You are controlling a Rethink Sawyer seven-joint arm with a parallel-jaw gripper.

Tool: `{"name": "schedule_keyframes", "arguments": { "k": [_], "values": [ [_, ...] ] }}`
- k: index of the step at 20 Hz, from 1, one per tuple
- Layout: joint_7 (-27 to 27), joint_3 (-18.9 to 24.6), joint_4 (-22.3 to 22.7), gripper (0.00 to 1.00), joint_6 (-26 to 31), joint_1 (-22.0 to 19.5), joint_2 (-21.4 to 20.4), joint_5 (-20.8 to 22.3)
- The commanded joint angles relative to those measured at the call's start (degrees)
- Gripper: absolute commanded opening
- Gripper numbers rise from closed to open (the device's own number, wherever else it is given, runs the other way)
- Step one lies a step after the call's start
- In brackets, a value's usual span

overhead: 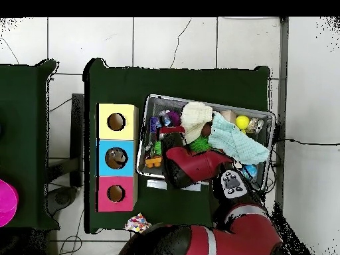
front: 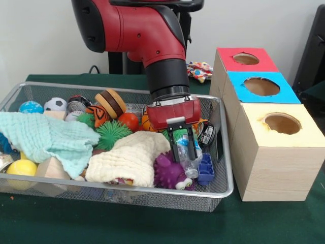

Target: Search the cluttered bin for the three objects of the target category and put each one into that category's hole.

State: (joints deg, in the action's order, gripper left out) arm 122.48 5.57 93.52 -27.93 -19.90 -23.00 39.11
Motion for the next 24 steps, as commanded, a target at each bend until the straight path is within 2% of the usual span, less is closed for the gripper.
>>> {"name": "schedule_keyframes", "arguments": {
  "k": [1,10,14,16,22,24],
  "values": [
    [4.7,4.3,-2.0,0.00,8.0,-0.9,1.5,2.1],
    [3.9,4.7,-2.1,0.00,9.2,-1.5,0.3,3.3],
    [3.4,5.0,-1.8,0.00,11.9,-1.4,-1.1,2.6],
    [3.2,7.0,-1.7,0.00,14.1,-2.2,-1.8,3.2],
    [2.9,5.2,-2.1,0.00,12.6,-0.9,-1.8,2.5],
    [2.8,6.5,-2.2,0.00,14.1,-1.6,-2.2,2.7]
  ]
}}
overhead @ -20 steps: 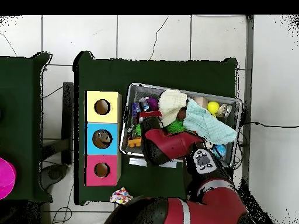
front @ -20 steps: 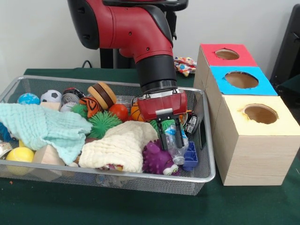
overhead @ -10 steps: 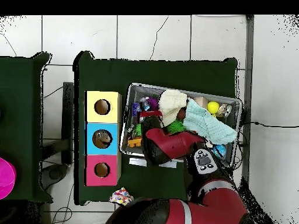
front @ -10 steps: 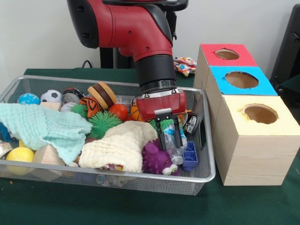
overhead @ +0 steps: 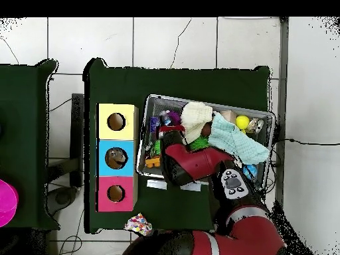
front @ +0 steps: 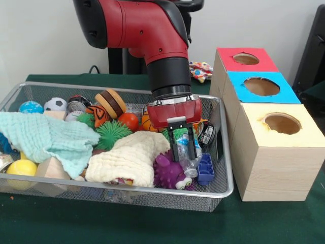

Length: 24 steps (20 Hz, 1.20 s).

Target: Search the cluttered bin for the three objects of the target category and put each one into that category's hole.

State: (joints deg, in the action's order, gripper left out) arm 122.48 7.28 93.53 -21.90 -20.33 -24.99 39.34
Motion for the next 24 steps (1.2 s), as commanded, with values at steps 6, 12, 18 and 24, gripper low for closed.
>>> {"name": "schedule_keyframes", "arguments": {
  "k": [6,12,18,24],
  "values": [
    [2.7,9.3,-2.1,0.00,10.5,-4.1,0.1,4.0],
    [2.8,6.9,-3.1,0.00,8.0,-1.8,1.2,2.2],
    [2.6,1.6,-3.9,0.00,4.7,2.2,1.7,-0.5],
    [2.1,2.4,-4.4,0.00,8.6,2.0,1.1,1.0]
  ]
}}
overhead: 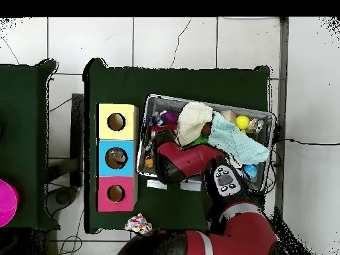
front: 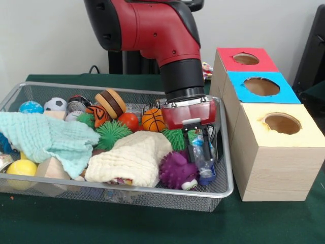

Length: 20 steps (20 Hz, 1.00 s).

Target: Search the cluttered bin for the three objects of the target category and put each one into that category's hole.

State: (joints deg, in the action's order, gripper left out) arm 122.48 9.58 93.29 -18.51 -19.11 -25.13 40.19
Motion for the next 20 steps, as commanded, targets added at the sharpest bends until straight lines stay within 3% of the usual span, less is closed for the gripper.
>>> {"name": "schedule_keyframes", "arguments": {
  "k": [1,2,3,5,7,10,11,13,14,17,20],
  "values": [
    [1.5,-0.8,-4.5,0.00,6.3,1.6,1.1,0.0],
    [1.0,-3.8,-5.2,0.00,5.8,3.9,0.8,-1.2],
    [-0.5,-10.8,-6.7,0.00,1.8,8.8,0.5,-4.2],
    [-2.9,-19.3,-7.7,0.00,-4.1,14.3,1.7,-10.3],
    [-2.2,-19.0,-8.1,0.00,-4.5,14.2,2.4,-10.2],
    [1.7,-9.8,-8.1,0.00,1.2,8.4,2.8,-4.0],
    [2.7,4.7,-6.8,0.00,9.0,-1.6,3.9,3.3],
    [-1.2,18.7,-4.9,0.00,18.7,-12.2,7.6,5.6],
    [-3.5,22.9,-4.7,0.00,22.3,-15.8,9.9,5.0],
    [-8.2,27.3,-5.7,0.00,25.8,-19.8,13.7,4.4],
    [-6.1,22.6,-6.7,0.00,19.7,-16.2,10.5,6.8]
  ]
}}
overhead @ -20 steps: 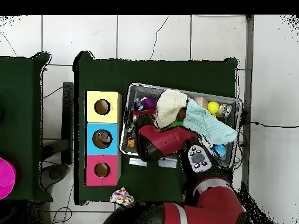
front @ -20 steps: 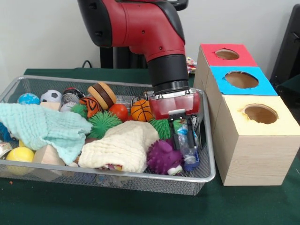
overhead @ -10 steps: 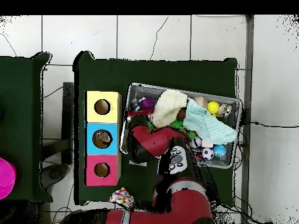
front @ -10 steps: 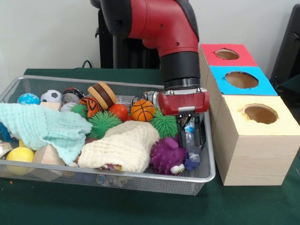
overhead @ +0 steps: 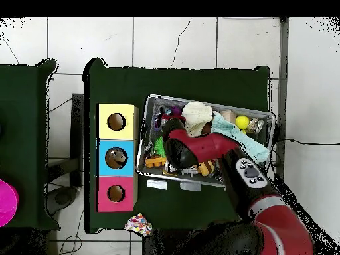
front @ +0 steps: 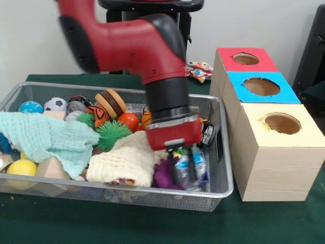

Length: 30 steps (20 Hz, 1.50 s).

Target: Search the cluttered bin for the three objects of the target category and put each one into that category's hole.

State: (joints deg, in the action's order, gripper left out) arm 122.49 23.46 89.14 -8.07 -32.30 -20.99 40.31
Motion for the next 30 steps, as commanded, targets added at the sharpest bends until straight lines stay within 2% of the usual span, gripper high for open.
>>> {"name": "schedule_keyframes", "arguments": {
  "k": [1,4,6,9,17,21,22,23,26,30],
  "values": [
    [-5.0,6.4,-3.3,0.00,6.8,-1.2,5.4,7.3],
    [-1.7,-4.0,-4.8,0.00,-3.0,6.5,2.4,6.2],
    [-1.0,-5.9,-5.2,0.00,-4.9,7.8,3.0,5.5],
    [-0.5,-4.9,-6.0,0.00,-4.4,7.1,4.5,6.5],
    [0.3,-4.4,-5.3,0.00,-2.4,7.1,3.7,7.1],
    [1.3,-7.0,-4.8,0.00,-3.9,8.9,2.7,5.3],
    [1.2,-8.8,-5.0,0.00,-4.4,10.4,2.1,4.4],
    [1.4,-8.3,-5.0,0.00,-4.6,10.2,2.3,4.5],
    [1.8,-11.0,-5.5,0.00,-6.9,12.1,2.6,3.0],
    [2.2,-13.8,-6.2,0.00,-6.8,14.1,2.8,1.7]
  ]
}}
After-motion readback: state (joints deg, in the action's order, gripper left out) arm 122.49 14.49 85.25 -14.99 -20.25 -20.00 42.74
